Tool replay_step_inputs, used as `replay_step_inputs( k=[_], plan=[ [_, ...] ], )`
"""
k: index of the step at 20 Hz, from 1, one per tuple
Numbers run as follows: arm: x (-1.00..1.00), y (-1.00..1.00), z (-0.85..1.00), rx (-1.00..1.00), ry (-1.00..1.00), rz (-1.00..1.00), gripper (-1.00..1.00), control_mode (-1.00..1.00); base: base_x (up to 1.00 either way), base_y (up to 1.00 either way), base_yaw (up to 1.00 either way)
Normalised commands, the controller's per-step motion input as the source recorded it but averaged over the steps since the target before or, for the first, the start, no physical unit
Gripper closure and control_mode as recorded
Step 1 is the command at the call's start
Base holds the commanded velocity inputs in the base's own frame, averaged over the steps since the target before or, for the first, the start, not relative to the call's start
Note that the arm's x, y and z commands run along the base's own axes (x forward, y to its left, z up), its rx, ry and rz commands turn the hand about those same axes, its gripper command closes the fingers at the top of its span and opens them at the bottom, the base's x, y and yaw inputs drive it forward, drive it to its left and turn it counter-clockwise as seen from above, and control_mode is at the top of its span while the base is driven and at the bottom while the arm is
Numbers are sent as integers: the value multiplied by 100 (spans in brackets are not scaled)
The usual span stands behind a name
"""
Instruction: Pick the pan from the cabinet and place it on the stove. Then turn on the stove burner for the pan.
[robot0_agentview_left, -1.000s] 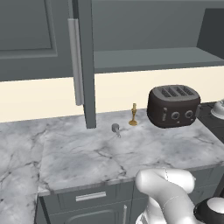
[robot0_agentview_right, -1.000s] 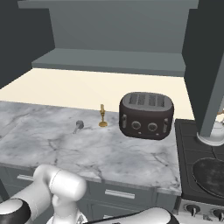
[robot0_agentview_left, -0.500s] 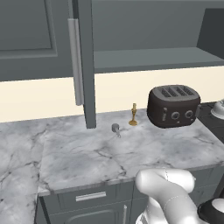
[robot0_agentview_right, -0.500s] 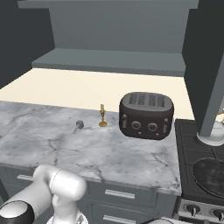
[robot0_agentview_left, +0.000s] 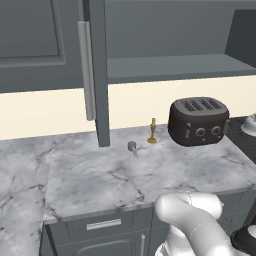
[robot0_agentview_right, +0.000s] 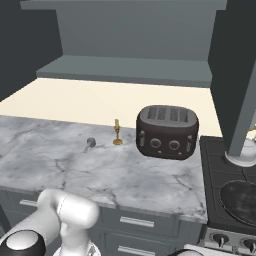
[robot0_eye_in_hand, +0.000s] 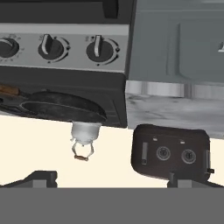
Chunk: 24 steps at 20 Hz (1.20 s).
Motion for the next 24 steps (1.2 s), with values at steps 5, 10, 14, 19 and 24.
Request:
replay_step_inputs(
  k=[5, 10, 14, 19, 24],
  plan=[
    [17, -16, -19, 0, -5, 0, -100, -100, 0, 0, 0],
    [11, -22, -19, 0, -3, 0, -100, -100, 0, 0, 0],
    [16, -11, -19, 0, -1, 0, -100, -100, 0, 0, 0],
    [21, -4, -26, 0, 0, 0, -100, -100, 0, 0, 0],
    [21, -2, -31, 0, 0, 0, -100, -100, 0, 0, 0]
  ],
)
